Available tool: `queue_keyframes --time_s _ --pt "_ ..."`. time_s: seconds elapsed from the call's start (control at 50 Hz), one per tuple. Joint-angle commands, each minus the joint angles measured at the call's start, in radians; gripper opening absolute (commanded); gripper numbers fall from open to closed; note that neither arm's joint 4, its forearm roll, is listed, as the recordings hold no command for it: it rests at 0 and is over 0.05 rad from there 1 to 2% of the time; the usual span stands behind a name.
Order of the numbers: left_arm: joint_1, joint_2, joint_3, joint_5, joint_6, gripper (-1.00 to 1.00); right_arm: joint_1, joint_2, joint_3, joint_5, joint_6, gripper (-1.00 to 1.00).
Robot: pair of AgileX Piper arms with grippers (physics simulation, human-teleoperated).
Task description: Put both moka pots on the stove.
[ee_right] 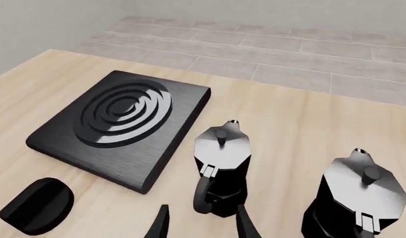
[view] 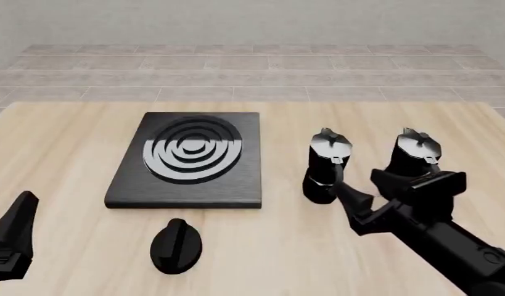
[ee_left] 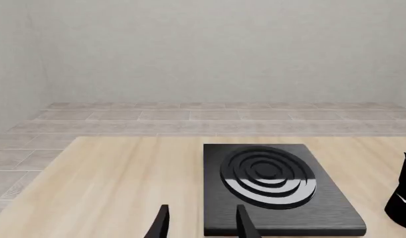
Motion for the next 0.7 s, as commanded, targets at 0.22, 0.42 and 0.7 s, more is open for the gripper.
queue_keyframes --time_s 0.22,0.42,0.7 --pt "0.0 0.0 0.0 0.0 0.0 1.0 -0.01 0.163 -0.031 -0.12 0.008 1.0" --pt "0.0 0.0 0.0 0.0 0.0 1.0 -0.009 0.164 -0.061 -0.103 0.001 1.0" --pt "0.0 0.0 0.0 0.0 0.0 1.0 0.008 0.215 -0.093 -0.112 -0.005 1.0"
